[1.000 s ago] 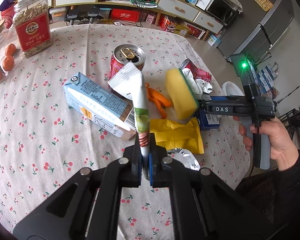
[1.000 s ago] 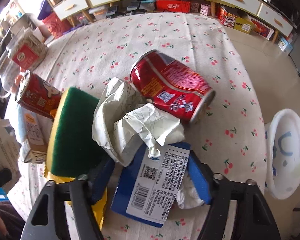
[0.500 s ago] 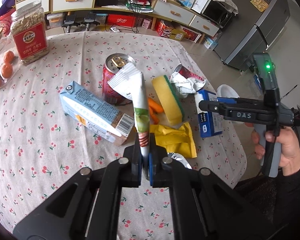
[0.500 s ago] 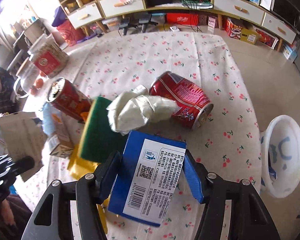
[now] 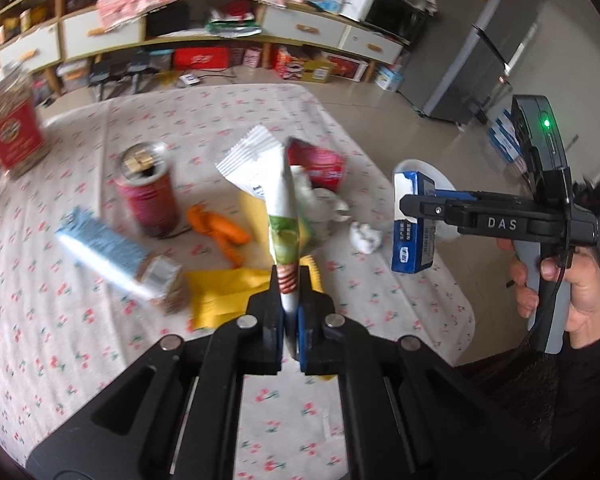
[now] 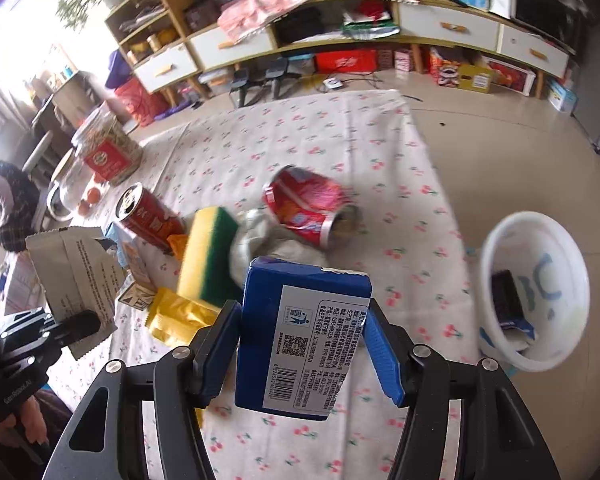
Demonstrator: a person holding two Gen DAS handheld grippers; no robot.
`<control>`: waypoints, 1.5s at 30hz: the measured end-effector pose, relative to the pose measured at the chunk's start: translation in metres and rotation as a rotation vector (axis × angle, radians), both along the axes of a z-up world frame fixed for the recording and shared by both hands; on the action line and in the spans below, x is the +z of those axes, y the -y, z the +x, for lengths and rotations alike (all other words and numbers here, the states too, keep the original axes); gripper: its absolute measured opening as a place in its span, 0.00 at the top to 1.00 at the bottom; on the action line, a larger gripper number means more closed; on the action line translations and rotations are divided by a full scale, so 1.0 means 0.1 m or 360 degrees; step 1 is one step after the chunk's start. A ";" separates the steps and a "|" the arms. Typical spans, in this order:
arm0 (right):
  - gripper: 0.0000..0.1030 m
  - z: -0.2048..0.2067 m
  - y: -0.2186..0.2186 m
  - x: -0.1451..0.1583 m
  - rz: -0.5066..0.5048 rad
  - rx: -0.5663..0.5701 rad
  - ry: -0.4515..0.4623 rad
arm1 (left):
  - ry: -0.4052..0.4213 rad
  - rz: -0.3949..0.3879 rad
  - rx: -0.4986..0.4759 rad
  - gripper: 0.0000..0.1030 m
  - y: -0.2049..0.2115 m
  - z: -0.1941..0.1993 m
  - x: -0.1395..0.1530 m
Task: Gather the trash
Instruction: 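Drop the white wrapper into the white bin with the left gripper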
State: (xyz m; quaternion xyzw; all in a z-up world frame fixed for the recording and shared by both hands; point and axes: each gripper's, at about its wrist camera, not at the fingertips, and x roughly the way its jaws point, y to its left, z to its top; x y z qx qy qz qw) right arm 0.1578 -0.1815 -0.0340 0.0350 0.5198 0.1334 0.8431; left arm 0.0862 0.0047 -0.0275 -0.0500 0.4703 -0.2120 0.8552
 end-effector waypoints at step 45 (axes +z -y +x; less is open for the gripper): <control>0.40 -0.68 3.12 -0.14 0.0079 -0.0943 0.0005 | -0.0160 0.0035 -0.0568 0.90 2.88 0.92 -0.55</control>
